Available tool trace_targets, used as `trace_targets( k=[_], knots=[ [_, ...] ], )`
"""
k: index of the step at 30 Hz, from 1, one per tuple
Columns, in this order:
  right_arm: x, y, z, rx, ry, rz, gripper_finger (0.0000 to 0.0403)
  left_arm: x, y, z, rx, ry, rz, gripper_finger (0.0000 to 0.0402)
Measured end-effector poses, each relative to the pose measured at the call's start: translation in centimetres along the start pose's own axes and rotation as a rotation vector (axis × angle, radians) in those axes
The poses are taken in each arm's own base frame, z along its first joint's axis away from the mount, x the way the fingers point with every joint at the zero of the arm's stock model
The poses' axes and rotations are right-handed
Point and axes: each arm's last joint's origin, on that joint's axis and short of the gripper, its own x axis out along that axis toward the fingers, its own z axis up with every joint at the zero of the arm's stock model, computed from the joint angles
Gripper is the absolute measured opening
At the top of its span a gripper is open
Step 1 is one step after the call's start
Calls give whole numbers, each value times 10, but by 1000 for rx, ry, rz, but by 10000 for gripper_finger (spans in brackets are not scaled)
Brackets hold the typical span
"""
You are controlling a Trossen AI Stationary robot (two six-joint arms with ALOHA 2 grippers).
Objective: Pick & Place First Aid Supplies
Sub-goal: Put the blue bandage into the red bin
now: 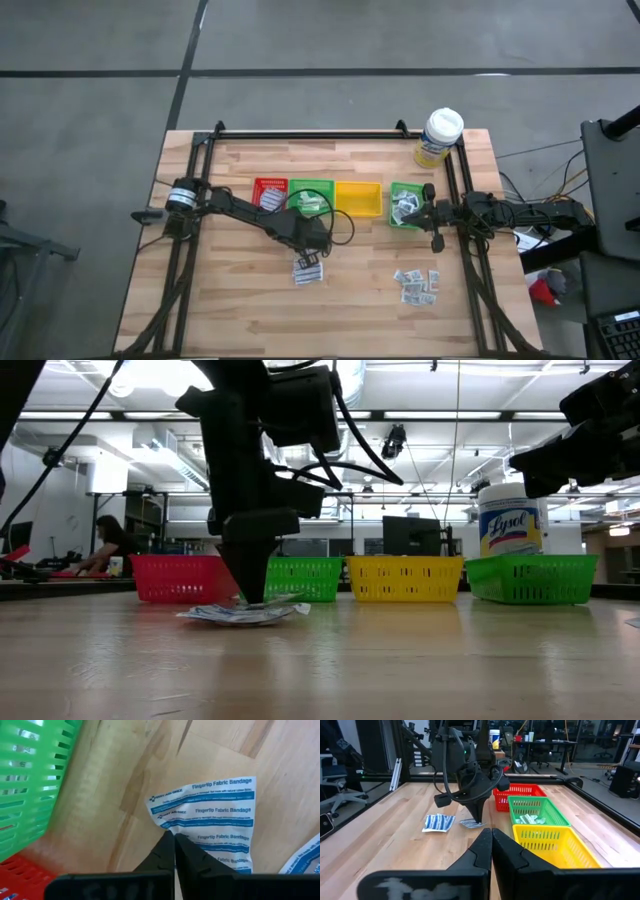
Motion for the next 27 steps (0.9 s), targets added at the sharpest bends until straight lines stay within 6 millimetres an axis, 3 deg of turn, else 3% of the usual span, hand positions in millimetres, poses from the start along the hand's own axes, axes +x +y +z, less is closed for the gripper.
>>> trace_targets(
  k=[10, 17, 21, 27],
  knots=[
    [0, 0, 0, 0, 1, 0, 8, -7, -1, 6, 44, 2, 7, 1],
    [0, 0, 0, 0, 0, 0, 8, -36, -3, 14, 77, 38, 71, 0],
    [0, 0, 0, 0, 1, 0, 8, -56, -13, 17, 199, 23, 57, 0],
    [0, 0, 0, -3, 1, 0, 8, -70, -42, 12, 552, -84, 18, 0]
  ],
)
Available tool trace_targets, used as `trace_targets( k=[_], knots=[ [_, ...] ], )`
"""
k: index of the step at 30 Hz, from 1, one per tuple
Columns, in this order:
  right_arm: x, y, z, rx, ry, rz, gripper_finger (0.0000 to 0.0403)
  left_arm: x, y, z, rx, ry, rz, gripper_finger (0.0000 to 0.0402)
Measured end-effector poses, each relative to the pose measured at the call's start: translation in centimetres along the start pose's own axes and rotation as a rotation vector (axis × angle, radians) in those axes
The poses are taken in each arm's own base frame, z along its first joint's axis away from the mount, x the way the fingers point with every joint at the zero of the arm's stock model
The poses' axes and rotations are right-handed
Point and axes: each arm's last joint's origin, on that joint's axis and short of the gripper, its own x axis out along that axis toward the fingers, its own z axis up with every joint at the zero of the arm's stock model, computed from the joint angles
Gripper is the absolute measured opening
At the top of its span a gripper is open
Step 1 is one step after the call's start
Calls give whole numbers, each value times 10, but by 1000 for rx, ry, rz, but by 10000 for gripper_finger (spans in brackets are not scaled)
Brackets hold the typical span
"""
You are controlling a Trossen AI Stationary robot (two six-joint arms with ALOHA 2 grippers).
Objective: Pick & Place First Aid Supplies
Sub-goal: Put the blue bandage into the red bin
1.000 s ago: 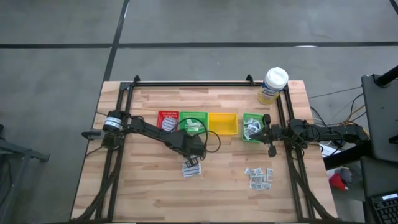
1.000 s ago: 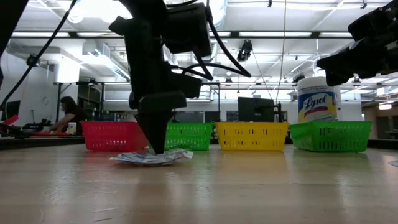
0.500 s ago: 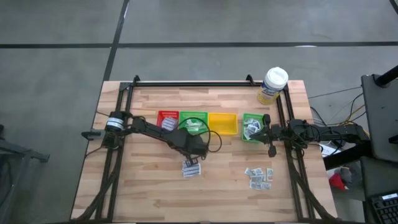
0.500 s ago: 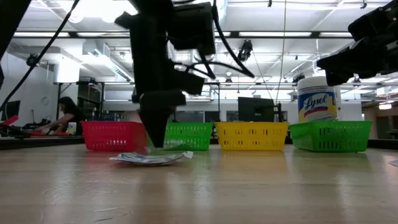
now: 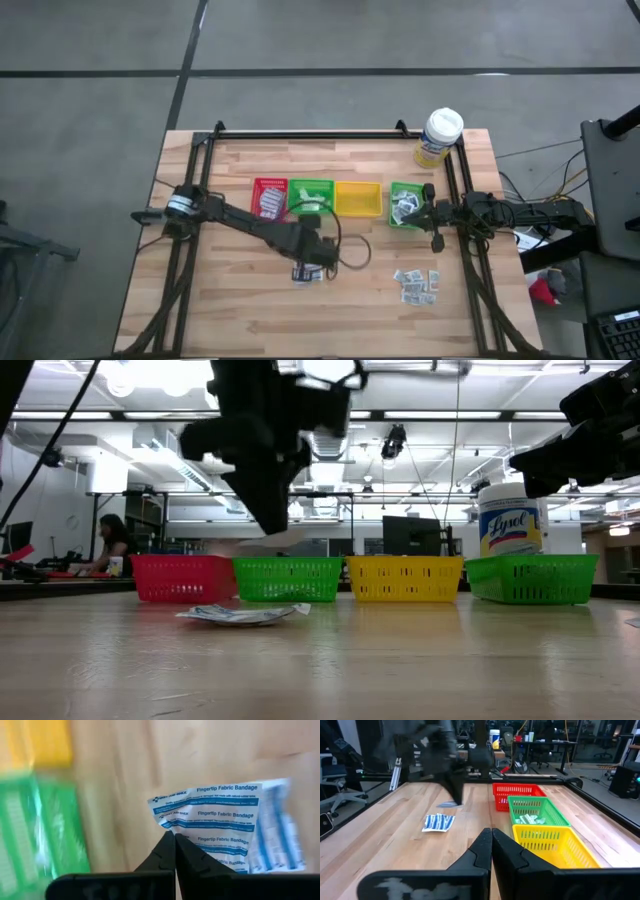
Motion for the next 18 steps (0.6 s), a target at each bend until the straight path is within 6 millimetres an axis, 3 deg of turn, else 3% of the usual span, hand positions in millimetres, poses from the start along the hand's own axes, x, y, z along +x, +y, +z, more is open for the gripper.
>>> trace_targets(
  k=[4, 9, 18],
  knots=[
    [0, 0, 0, 1, 0, 0, 8, -5, -17, 8, 113, -112, -14, 0],
    [0, 0, 0, 2, 0, 0, 8, -13, -27, 22, 95, -278, 65, 0],
    [0, 0, 0, 3, 0, 0, 8, -31, -12, 24, -228, -397, 504, 0]
  ],
)
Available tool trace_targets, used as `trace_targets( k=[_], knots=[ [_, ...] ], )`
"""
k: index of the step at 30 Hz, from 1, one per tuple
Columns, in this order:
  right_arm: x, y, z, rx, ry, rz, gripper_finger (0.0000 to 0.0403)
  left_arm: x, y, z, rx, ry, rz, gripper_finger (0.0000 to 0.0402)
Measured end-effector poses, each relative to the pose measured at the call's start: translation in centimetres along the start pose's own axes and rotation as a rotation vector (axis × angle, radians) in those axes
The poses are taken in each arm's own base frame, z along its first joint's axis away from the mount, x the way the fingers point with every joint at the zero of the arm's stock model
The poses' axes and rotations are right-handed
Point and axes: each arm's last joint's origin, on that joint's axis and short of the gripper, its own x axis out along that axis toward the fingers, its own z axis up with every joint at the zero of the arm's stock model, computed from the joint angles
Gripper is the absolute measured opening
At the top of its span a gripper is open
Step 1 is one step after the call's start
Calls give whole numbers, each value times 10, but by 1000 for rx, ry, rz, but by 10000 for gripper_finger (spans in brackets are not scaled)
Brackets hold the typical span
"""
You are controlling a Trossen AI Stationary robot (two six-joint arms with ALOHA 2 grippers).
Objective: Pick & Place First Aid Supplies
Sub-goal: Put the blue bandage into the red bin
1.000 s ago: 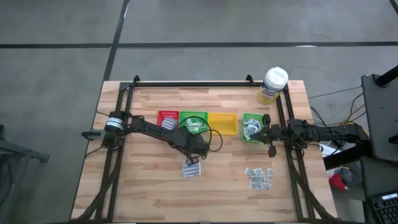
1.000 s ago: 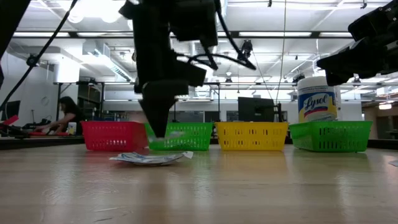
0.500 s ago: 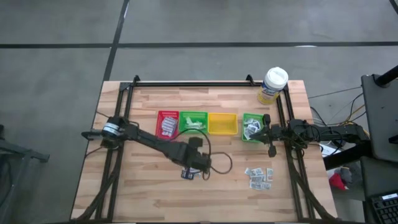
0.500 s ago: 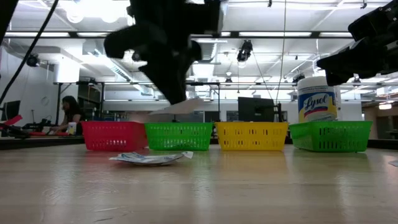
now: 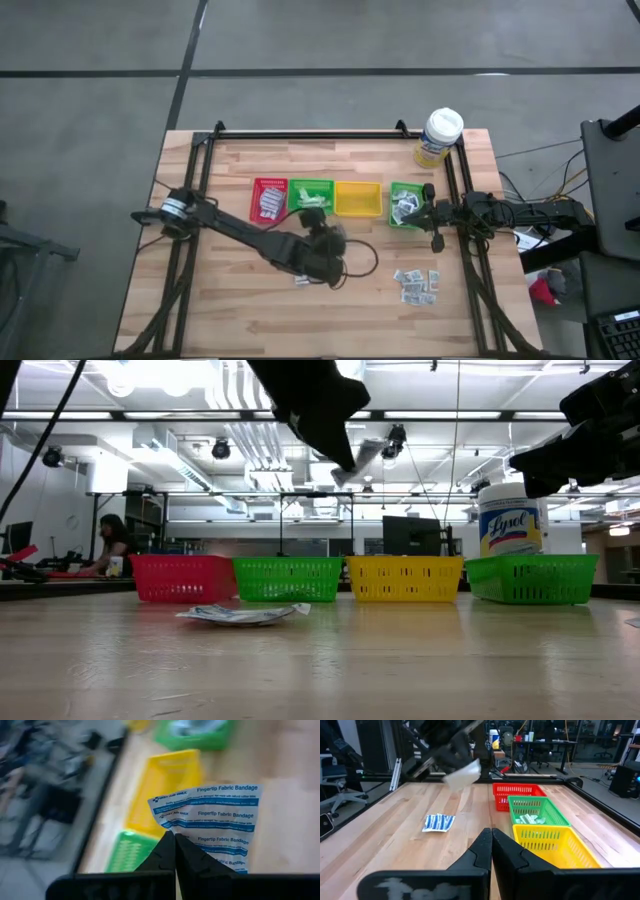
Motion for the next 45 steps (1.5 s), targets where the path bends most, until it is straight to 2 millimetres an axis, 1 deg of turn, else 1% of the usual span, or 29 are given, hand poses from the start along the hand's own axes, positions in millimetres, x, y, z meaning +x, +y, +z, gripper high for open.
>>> trace_targets(
  k=[2, 8, 16, 22, 30, 45],
  knots=[
    [0, 0, 0, 0, 1, 0, 8, -2, 7, -1, -50, -2, 71, 0],
    [0, 0, -1, 0, 6, 0, 8, -12, 32, -4, -224, -5, 213, 0],
    [0, 0, -1, 0, 6, 0, 8, -19, 65, -14, -405, 34, 319, 0],
    [0, 0, 0, 0, 6, 0, 8, -17, 84, -24, -520, 104, 371, 0],
    [1, 0, -1, 0, 11, 0, 8, -3, 104, -38, -658, 344, 339, 0],
    [1, 0, -1, 0, 11, 0, 8, 29, 126, -64, -723, 652, 306, 0]
  ],
)
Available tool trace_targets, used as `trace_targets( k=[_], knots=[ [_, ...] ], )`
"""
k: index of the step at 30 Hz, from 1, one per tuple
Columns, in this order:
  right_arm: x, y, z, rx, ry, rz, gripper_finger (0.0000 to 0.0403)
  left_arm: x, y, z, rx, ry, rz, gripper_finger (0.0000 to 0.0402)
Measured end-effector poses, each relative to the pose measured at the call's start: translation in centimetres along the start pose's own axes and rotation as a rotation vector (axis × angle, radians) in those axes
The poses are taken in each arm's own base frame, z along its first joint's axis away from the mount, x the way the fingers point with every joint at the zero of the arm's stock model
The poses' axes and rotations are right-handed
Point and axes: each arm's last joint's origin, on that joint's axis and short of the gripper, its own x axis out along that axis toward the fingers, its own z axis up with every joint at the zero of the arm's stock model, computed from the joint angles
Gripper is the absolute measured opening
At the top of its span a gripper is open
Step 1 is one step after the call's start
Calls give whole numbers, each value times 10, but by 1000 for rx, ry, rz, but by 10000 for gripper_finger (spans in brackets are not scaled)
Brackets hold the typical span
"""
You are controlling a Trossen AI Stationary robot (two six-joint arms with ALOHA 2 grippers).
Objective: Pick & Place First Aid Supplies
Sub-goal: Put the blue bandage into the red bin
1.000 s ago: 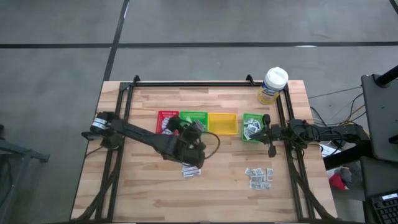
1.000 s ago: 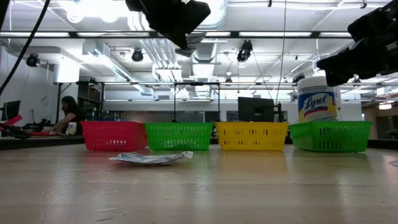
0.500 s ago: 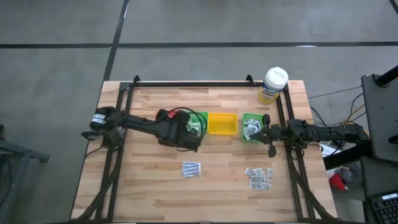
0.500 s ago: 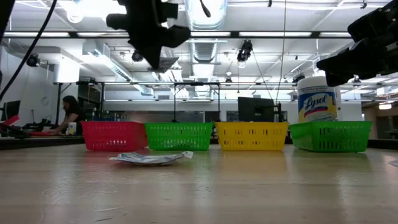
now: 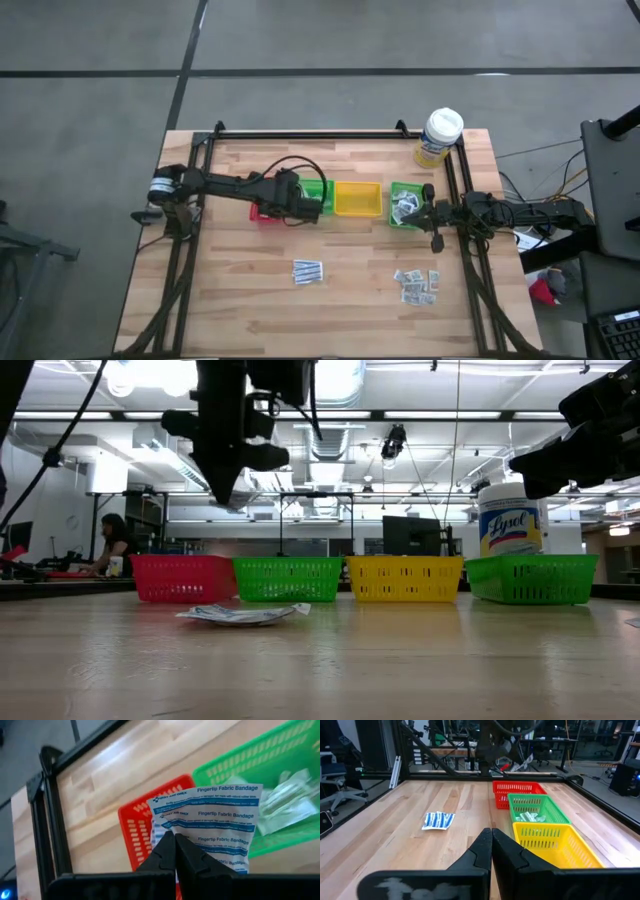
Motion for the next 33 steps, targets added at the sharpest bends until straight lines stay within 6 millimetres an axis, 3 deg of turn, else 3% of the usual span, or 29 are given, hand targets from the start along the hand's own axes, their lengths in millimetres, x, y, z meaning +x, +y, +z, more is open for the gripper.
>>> trace_targets(
  k=[21, 33],
  knots=[
    [0, 0, 0, -1, 1, 0, 8, 59, 27, 10, -78, 415, 48, 0],
    [0, 0, 0, -1, 1, 0, 8, 78, 23, 5, -77, 416, -12, 0]
  ],
)
